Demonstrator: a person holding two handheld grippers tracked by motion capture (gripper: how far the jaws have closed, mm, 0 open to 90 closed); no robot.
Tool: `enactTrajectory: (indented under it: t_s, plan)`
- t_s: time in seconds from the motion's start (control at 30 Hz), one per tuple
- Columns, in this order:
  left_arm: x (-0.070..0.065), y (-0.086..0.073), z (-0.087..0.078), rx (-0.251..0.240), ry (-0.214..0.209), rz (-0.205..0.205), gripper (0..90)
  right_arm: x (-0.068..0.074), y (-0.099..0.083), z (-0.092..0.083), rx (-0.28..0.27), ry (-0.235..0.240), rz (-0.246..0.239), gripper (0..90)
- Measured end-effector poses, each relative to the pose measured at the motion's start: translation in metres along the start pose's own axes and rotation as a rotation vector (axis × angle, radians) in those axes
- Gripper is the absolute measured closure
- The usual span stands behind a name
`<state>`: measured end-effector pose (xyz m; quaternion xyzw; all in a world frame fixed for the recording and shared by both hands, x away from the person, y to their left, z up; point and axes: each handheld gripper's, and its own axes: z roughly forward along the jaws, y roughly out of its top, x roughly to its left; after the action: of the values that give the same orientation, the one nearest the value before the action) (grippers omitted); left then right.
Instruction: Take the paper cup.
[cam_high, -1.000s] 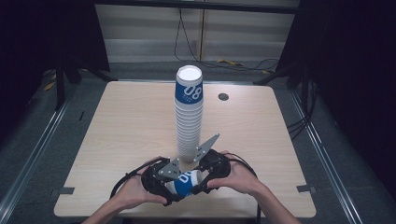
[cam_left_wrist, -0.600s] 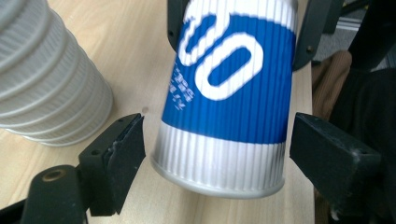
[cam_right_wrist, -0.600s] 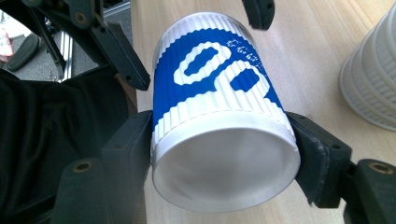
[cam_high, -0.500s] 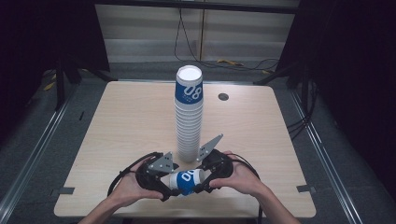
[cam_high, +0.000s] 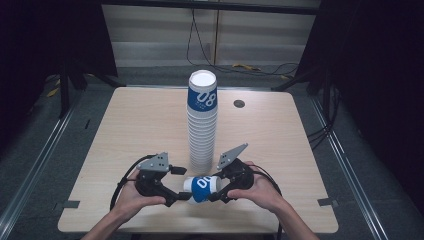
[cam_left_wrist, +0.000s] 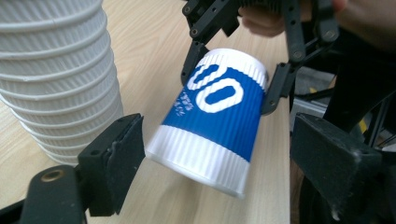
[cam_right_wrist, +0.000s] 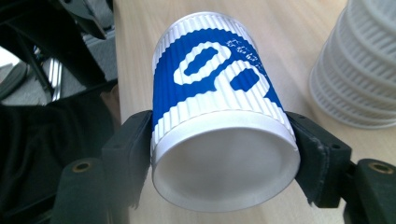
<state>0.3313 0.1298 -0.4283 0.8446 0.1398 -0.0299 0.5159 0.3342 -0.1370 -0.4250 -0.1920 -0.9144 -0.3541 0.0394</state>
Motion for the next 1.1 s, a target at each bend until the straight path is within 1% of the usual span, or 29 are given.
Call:
enactTrajectory:
  t_s: [0.03, 0.07, 0.13, 0.2, 0.3, 0.37, 0.4, 0.47, 0.53, 0.6, 0.63, 0.7, 0.73, 0.77, 0.83, 0.87, 0.93, 1.0, 1.03, 1.1]
  plan:
    - [0.0, 0.0, -0.001, -0.007, 0.01, 0.002, 16.8, 0.0, -0.001, 0.0, -0.015, -0.007, -0.006, 29.2]
    - [-0.001, 0.0, -0.002, -0.014, 0.013, 0.001, 15.9, 0.0, -0.002, -0.001, -0.025, -0.017, -0.002, 29.2]
    - [0.0, 0.001, -0.004, -0.029, 0.02, -0.002, 15.8, -0.001, -0.004, -0.002, -0.046, -0.022, 0.005, 29.2]
    - [0.001, 0.001, -0.005, -0.037, 0.015, -0.007, 15.9, -0.002, -0.006, -0.003, -0.07, -0.03, 0.009, 29.2]
    - [0.002, -0.001, -0.006, -0.05, 0.019, -0.017, 16.3, -0.003, -0.009, -0.007, -0.133, -0.023, 0.015, 29.2]
    - [0.003, -0.001, -0.007, -0.061, 0.02, -0.029, 16.3, -0.003, -0.012, -0.01, -0.183, -0.027, 0.003, 29.2]
    - [0.004, -0.001, -0.009, -0.07, 0.031, -0.026, 16.2, -0.003, -0.013, -0.012, -0.205, -0.026, 0.008, 29.2]
    - [0.006, 0.0, -0.011, -0.088, 0.027, -0.04, 16.2, -0.003, -0.014, -0.014, -0.22, -0.041, 0.009, 29.2]
    - [0.007, 0.0, -0.013, -0.096, 0.032, -0.04, 16.1, -0.003, -0.015, -0.015, -0.243, -0.032, 0.016, 29.2]
    - [0.006, -0.001, -0.014, -0.103, 0.035, -0.041, 16.1, -0.003, -0.015, -0.016, -0.256, -0.038, 0.012, 29.2]
    - [0.006, -0.001, -0.014, -0.105, 0.034, -0.04, 16.1, -0.002, -0.016, -0.015, -0.266, -0.028, 0.012, 29.2]
    - [0.005, -0.002, -0.013, -0.119, 0.032, -0.036, 16.1, -0.002, -0.017, -0.014, -0.279, -0.027, 0.011, 29.1]
    - [0.004, -0.003, -0.012, -0.134, 0.037, -0.036, 16.1, -0.001, -0.018, -0.013, -0.291, -0.011, 0.002, 29.1]
    - [0.003, -0.004, -0.011, -0.146, 0.039, -0.035, 16.1, -0.001, -0.019, -0.012, -0.301, -0.007, -0.005, 29.1]
    - [0.002, -0.005, -0.009, -0.144, 0.026, -0.032, 16.1, 0.0, -0.021, -0.01, -0.307, -0.01, -0.015, 29.1]
    - [0.001, -0.005, -0.008, -0.151, 0.023, -0.038, 16.1, 0.001, -0.022, -0.01, -0.31, -0.009, -0.02, 29.1]
    - [0.0, -0.005, -0.007, -0.158, 0.019, -0.027, 16.1, 0.001, -0.023, -0.009, -0.331, -0.01, -0.028, 29.1]
    - [-0.001, -0.004, -0.007, -0.171, 0.018, -0.031, 16.1, 0.001, -0.024, -0.009, -0.334, -0.014, -0.032, 29.1]
    - [-0.002, -0.003, -0.007, -0.177, 0.018, -0.029, 16.1, 0.001, -0.025, -0.009, -0.35, -0.003, -0.029, 29.1]
    - [-0.002, -0.003, -0.008, -0.186, 0.027, -0.026, 16.1, 0.001, -0.026, -0.009, -0.359, -0.003, -0.03, 29.1]
